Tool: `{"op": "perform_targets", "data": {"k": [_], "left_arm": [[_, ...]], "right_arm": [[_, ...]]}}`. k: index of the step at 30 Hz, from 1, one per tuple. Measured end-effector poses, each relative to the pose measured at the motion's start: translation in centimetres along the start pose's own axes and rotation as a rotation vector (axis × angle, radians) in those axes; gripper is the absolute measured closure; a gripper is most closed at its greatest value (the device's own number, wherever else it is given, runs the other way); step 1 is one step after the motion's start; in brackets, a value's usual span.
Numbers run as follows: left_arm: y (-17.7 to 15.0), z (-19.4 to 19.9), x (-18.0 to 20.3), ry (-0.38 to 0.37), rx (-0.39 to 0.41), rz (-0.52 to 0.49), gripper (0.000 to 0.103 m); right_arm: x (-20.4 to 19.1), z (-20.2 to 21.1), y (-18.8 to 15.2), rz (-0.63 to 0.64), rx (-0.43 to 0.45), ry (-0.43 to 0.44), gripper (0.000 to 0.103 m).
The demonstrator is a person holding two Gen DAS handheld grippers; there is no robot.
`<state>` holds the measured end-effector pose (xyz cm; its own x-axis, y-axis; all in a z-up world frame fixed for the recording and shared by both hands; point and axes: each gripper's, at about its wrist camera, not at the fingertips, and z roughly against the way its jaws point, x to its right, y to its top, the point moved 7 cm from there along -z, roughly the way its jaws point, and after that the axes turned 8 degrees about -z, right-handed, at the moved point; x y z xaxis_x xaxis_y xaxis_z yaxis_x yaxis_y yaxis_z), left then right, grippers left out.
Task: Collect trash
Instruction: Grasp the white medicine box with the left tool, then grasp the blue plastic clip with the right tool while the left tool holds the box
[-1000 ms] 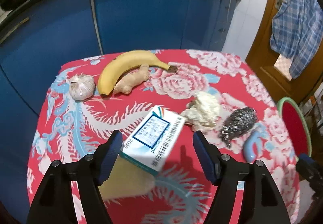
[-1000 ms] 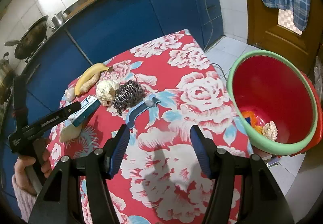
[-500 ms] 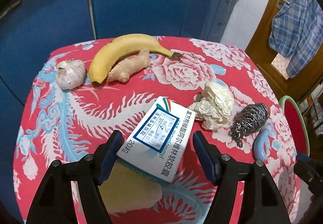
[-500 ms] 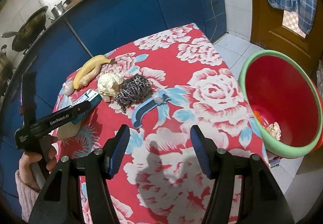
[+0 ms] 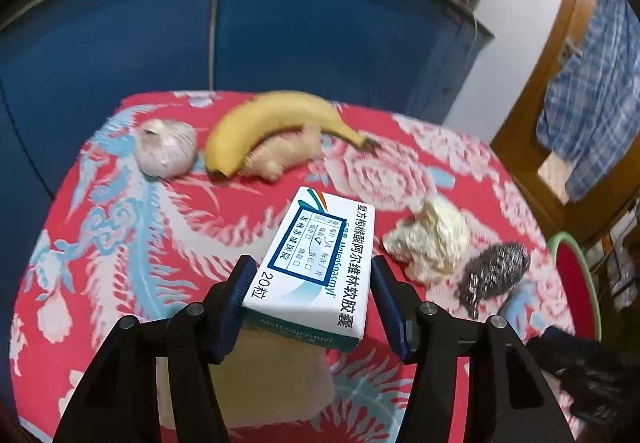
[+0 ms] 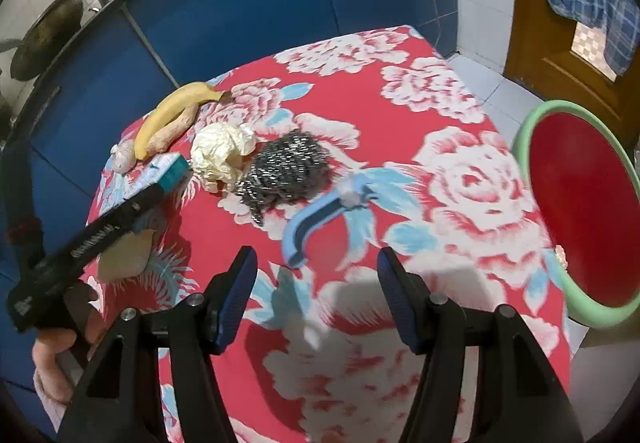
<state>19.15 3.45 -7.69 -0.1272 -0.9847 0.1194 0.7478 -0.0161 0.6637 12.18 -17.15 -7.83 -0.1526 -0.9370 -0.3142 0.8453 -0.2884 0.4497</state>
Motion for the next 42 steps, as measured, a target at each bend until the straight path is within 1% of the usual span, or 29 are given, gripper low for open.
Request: {"op": "perform_targets", "data": {"k": [3, 5, 11, 16, 19, 21, 22, 23, 27, 33, 38, 42], "left_arm": [[0.6, 1.1, -0.9, -0.005, 0.044, 0.039, 0.044], [0.8, 1.5, -1.3, -0.007, 0.056, 0.056, 0.044], [0.3, 1.0, -1.1, -0.033, 0.035, 0.074, 0.044], [0.2, 1.0, -0.9, -0.018, 0.045, 0.056, 0.044], [0.1, 1.1, -0.8, -0.025, 0.044, 0.054, 0.044], [0.1, 1.2, -0.7, -0.021, 0.047, 0.049, 0.044], [0.1, 1.1, -0.7, -0.018, 0.049, 0.045, 0.044], [0.1, 1.0, -0.6, -0.016, 0.047, 0.04, 0.044], [0.0, 0.8, -0.3, -0.017, 0.043, 0.028, 0.044], [0.3, 1.5, 0.2, -0.004, 0.069, 0.005, 0.044], [0.8, 2.9, 0.6, 0.011, 0.093, -0.004, 0.044], [0.9, 4.3, 1.7, 0.002, 0.103, -0.022, 0.044]], "right_arm": [[-0.8, -0.8, 0.1, 0.019, -0.005, -0.013, 0.039], [-1.0, -1.3, 0.2, 0.032, 0.003, -0.04, 0.039], [-0.7, -2.6, 0.4, 0.012, -0.003, -0.085, 0.048], [-1.3, -2.9, 0.5, 0.019, 0.027, -0.095, 0.056], [-1.4, -2.9, 0.4, 0.025, 0.036, -0.093, 0.068], [-1.4, -2.9, 0.3, 0.037, 0.037, -0.095, 0.082], [-1.4, -2.9, 0.3, 0.043, 0.035, -0.091, 0.086], [-1.4, -2.8, 0.2, 0.045, 0.03, -0.077, 0.087], [-1.4, -2.3, -0.4, 0.059, 0.022, -0.037, 0.088], [-1.4, 0.0, -1.3, 0.076, 0.047, 0.018, 0.089], [-0.8, 2.0, -1.7, 0.075, 0.066, 0.051, 0.089], [0.0, 3.5, -1.7, 0.056, 0.089, 0.072, 0.089]]}}
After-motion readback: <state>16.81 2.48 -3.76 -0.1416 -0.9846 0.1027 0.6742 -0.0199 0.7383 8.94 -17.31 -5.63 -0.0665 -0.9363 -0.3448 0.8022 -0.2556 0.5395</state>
